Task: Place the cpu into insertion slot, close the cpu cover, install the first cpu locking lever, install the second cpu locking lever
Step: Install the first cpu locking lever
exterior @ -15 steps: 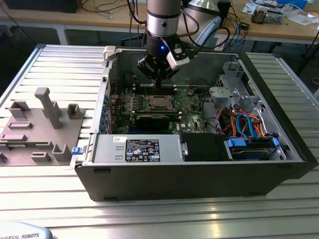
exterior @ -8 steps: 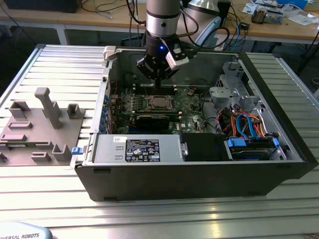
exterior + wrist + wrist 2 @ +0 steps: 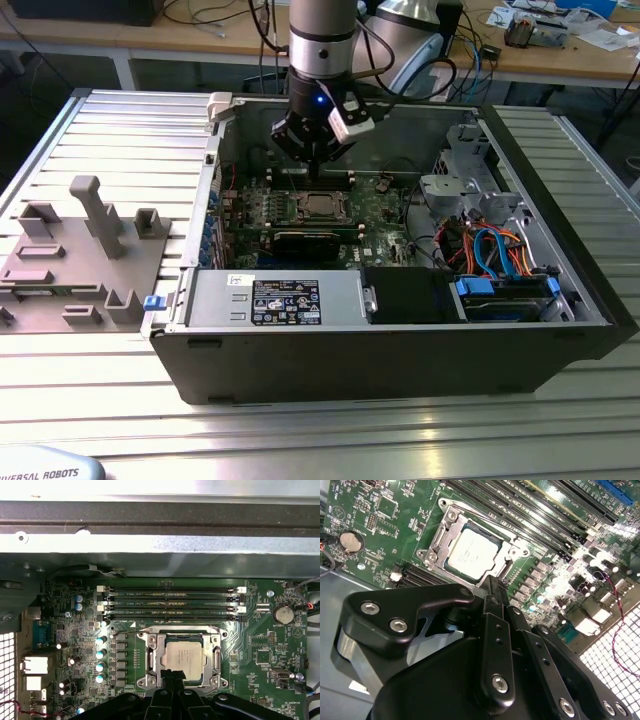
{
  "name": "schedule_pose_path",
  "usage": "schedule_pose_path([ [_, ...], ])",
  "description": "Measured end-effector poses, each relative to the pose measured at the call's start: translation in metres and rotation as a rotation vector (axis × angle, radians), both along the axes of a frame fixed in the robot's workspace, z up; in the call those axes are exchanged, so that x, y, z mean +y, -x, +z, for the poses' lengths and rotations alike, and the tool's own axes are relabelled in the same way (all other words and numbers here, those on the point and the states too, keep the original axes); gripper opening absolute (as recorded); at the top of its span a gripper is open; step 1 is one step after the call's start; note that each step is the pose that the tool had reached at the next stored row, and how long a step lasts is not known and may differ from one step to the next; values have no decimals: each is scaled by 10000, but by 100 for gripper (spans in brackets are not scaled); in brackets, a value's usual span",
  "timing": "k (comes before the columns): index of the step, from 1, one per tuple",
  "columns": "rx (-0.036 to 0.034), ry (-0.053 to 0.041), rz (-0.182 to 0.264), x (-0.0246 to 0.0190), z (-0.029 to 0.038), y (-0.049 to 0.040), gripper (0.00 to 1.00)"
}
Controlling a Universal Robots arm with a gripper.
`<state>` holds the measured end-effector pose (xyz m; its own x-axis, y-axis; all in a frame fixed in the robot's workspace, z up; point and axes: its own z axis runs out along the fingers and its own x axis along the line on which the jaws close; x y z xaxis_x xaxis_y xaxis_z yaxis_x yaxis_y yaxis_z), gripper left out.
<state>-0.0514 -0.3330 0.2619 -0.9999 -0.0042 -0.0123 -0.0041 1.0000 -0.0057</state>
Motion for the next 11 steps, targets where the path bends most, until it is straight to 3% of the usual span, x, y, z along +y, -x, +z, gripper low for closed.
schedule_pose_path([
  [11,1,1,0,1,-23,39,11],
])
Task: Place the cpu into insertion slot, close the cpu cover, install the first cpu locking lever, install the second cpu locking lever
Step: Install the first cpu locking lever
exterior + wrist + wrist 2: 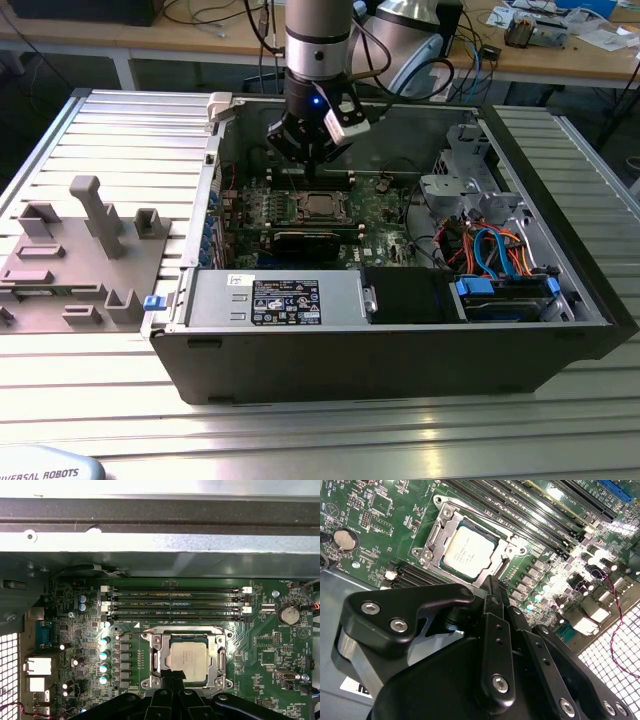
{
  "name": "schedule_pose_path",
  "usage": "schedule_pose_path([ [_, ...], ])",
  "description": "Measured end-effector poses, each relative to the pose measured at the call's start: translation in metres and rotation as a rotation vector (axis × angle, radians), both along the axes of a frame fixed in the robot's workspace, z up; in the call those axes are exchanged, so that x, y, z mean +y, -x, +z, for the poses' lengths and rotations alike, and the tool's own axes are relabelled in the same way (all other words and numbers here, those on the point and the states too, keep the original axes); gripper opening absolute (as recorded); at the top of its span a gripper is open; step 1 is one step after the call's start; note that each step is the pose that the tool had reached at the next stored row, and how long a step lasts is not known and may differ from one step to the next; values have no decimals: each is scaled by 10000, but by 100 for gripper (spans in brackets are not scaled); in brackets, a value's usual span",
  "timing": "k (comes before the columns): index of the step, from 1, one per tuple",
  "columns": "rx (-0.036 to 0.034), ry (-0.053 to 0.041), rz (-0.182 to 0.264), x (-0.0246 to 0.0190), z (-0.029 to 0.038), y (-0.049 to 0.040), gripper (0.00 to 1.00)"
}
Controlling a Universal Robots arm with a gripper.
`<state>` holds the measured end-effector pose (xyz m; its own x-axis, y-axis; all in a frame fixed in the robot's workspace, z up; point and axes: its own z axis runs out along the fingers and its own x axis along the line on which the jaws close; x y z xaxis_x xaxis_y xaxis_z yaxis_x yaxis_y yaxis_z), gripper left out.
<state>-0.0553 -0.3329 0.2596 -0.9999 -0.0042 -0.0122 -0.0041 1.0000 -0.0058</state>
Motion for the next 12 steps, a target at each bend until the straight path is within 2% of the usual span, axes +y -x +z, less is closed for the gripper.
schedule_pose_path([
  [3,0,0,0,0,-2,3,11],
  [5,0,-1,-1,2,-49,26,11],
  [12,0,0,0,2,-50,34,11],
])
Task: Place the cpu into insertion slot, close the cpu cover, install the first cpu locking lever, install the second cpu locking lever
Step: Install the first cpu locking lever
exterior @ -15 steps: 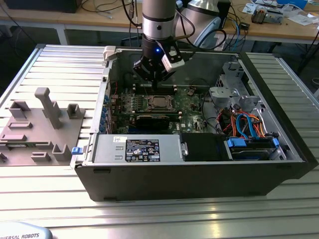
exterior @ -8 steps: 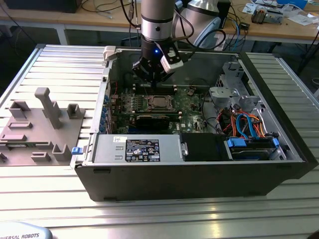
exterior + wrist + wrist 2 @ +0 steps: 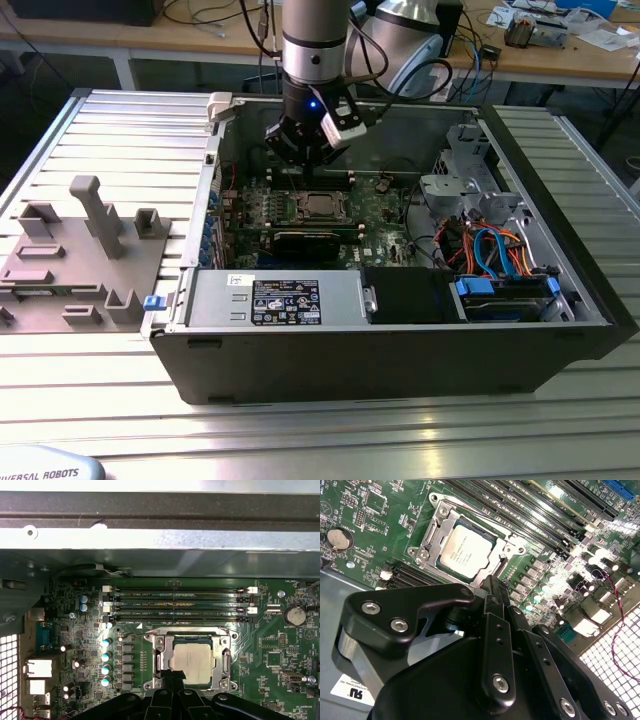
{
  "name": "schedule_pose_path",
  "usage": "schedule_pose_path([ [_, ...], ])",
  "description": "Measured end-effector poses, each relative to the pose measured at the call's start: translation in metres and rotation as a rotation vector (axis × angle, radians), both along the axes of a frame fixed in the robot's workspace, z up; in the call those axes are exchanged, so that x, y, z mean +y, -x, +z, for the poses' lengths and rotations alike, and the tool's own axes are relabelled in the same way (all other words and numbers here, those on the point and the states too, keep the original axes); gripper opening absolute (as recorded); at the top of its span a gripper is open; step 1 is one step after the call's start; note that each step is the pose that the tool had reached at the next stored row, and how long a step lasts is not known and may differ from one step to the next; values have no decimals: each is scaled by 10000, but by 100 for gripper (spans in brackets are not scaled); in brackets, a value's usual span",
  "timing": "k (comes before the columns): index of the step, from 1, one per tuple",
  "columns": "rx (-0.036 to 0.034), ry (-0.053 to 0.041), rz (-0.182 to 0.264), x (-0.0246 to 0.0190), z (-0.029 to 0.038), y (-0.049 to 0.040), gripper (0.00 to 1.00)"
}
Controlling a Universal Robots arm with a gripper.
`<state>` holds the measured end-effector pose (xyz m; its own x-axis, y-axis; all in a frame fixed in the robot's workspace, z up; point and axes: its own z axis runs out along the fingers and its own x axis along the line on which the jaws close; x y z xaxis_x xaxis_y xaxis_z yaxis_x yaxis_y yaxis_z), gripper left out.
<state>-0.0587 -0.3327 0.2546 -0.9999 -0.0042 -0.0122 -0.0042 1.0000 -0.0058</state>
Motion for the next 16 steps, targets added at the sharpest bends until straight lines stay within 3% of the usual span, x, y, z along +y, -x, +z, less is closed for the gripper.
schedule_pose_path([
  [16,0,0,0,22,-9,64,11],
])
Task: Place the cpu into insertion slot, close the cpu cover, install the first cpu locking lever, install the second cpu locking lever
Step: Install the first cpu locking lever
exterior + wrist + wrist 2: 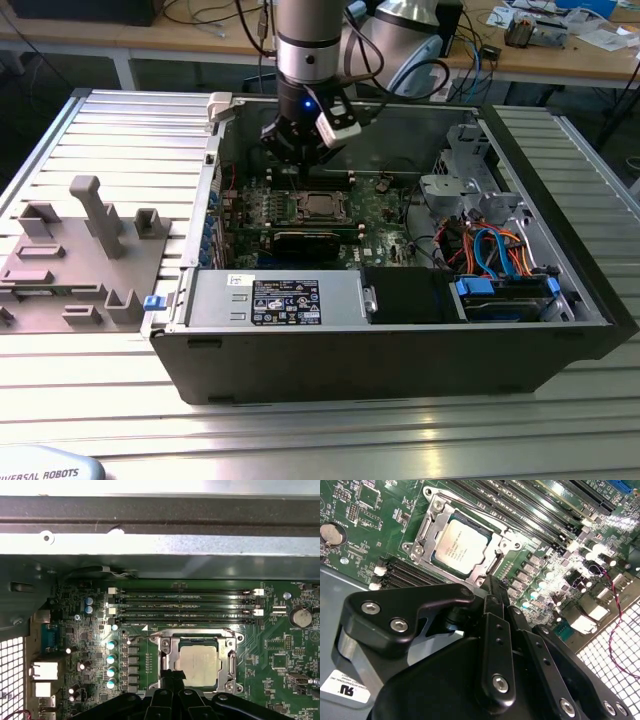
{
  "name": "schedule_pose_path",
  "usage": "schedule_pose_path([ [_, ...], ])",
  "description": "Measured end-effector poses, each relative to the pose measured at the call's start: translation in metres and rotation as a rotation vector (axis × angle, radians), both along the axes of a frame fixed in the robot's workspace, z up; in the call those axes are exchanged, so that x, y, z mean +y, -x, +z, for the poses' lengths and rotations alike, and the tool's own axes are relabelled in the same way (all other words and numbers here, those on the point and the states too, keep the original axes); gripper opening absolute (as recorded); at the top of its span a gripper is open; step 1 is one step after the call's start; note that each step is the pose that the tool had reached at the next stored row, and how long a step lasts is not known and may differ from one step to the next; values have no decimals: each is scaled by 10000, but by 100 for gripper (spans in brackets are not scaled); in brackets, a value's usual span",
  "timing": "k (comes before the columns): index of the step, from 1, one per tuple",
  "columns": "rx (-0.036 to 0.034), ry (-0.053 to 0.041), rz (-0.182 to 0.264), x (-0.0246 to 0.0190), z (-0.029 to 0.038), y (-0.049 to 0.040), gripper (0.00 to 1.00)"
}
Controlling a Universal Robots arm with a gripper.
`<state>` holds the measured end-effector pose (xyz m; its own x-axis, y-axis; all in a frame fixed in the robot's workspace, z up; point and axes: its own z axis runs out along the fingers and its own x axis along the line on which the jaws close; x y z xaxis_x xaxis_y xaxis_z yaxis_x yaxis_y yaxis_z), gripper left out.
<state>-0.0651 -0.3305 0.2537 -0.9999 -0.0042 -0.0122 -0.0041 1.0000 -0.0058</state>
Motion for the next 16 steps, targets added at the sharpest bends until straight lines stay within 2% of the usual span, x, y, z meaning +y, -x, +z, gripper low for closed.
schedule_pose_path([
  [16,0,0,0,11,-6,36,11],
])
